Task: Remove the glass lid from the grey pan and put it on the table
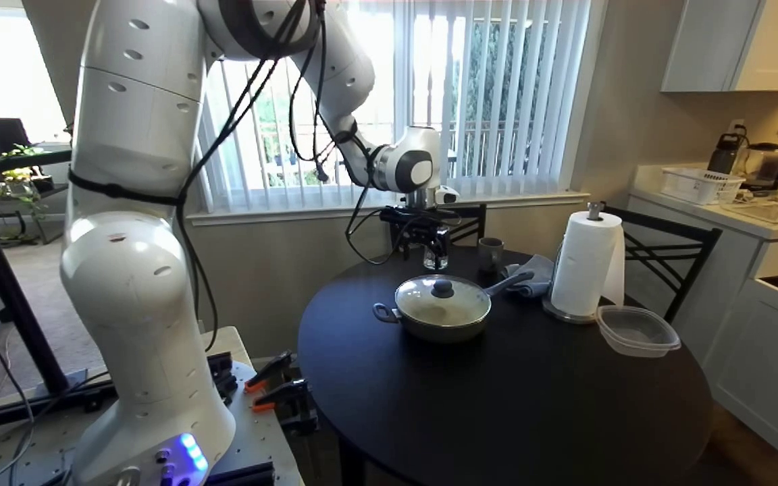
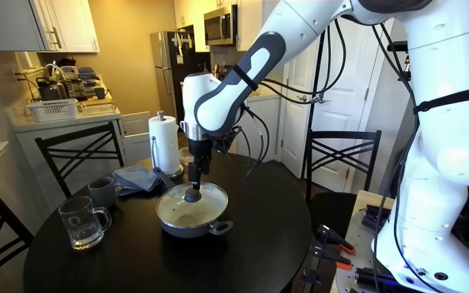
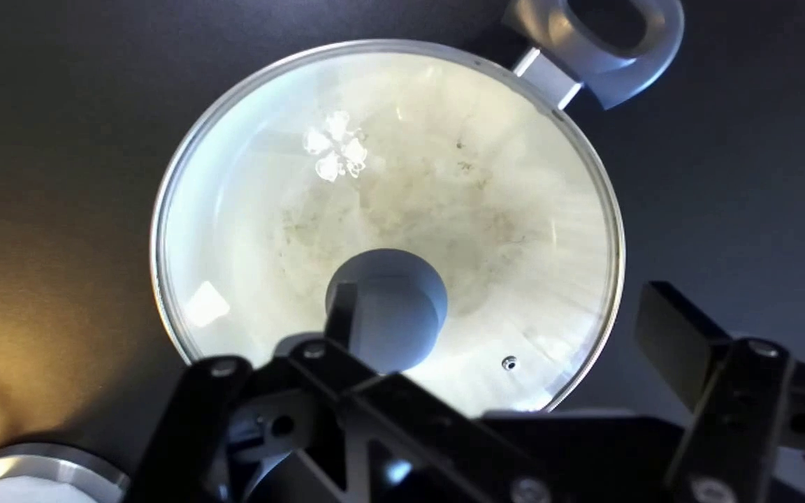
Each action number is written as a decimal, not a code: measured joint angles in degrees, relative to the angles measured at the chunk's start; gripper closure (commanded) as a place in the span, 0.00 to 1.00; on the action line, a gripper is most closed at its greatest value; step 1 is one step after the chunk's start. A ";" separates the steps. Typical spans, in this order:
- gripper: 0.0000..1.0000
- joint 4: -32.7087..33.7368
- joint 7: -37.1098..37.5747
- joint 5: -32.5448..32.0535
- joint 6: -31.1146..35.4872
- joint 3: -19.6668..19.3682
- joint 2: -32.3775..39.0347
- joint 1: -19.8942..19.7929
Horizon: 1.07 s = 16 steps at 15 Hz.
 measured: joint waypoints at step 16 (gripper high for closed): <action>0.00 19.13 -11.02 3.02 -1.05 0.67 17.34 -4.52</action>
